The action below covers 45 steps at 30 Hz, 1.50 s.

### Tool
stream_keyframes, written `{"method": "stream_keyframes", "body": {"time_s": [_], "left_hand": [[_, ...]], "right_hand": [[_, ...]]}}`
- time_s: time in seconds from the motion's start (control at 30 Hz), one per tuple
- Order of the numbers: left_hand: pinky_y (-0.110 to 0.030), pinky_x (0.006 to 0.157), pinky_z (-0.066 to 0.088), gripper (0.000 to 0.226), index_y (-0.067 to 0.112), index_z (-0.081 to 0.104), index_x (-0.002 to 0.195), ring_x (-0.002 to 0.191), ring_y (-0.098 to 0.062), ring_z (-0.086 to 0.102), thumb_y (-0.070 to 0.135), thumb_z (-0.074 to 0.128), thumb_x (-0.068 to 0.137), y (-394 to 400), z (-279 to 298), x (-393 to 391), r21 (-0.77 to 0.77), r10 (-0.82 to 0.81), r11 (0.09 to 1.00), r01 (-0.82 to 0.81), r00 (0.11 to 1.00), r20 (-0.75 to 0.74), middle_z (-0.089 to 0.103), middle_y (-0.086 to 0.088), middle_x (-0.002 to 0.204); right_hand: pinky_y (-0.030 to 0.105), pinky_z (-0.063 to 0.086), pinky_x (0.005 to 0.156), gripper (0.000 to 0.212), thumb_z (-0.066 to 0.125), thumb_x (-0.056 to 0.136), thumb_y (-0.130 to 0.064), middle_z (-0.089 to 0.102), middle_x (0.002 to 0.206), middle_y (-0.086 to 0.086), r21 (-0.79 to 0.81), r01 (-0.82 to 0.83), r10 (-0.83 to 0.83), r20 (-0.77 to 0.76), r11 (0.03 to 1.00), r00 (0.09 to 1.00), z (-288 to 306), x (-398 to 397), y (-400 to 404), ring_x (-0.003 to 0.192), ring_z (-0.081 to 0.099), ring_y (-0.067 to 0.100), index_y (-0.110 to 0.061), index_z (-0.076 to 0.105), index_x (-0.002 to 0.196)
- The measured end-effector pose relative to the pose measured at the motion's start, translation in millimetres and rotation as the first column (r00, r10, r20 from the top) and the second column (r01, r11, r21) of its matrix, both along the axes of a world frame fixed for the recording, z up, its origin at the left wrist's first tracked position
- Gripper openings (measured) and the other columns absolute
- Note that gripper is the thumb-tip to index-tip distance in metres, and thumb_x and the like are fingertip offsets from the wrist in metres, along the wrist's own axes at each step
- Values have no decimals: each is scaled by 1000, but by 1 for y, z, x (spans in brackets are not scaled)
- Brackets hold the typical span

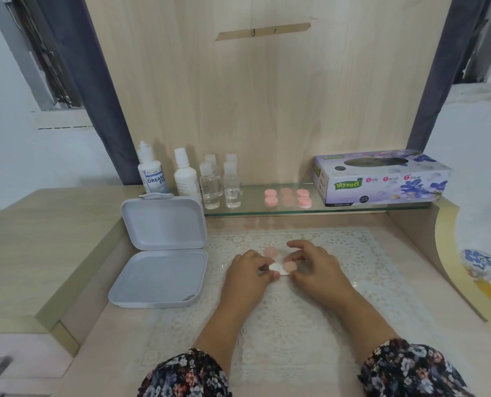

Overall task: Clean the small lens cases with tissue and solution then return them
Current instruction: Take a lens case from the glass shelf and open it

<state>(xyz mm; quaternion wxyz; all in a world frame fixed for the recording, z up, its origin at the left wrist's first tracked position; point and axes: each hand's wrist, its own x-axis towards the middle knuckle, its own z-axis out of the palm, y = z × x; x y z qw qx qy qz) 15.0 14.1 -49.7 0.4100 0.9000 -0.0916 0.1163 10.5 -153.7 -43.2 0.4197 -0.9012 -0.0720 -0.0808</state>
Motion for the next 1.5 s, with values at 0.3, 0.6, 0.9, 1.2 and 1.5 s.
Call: {"method": "stream_keyframes", "body": {"time_s": [0.3,0.6,0.9,1.2,1.5], "left_hand": [[-21,80,35,25,22,73,106,97,-11,45,30,71,83,0,0,0,-1,3,1000,-3,1000,-7,54,15,91],[-18,79,34,25,21,72,107,96,-9,45,27,72,83,0,0,-1,-12,-1,1000,1,1000,1,55,14,93],[-19,81,36,27,20,71,109,97,-9,46,26,71,83,0,1,-2,-24,5,1000,-5,1000,-1,55,16,92],[-18,80,35,27,21,71,109,97,-9,46,26,71,83,0,2,-2,-29,4,1000,-4,1000,-10,53,18,89],[-22,83,37,23,24,70,108,97,-8,46,28,68,85,0,2,-4,-27,12,1000,-13,999,-31,55,15,93]], "right_hand": [[44,39,101,52,74,76,-32,65,93,-20,105,43,-36,-64,994,997,2,-2,1,110,51,9,-51,43,113],[19,42,78,47,64,82,-6,64,104,-13,284,71,-76,9,956,997,4,-4,-1,98,54,1,-40,52,111],[19,36,85,36,57,93,-13,55,119,-4,107,160,-159,-13,981,987,0,4,0,102,50,7,-20,57,129],[21,36,82,31,47,94,-5,56,104,-2,-87,170,-160,109,982,981,-8,6,2,104,48,15,-12,71,113],[25,37,87,36,43,92,0,51,102,-7,-66,166,-156,127,984,979,-9,9,1,109,48,18,-14,69,111]]}}
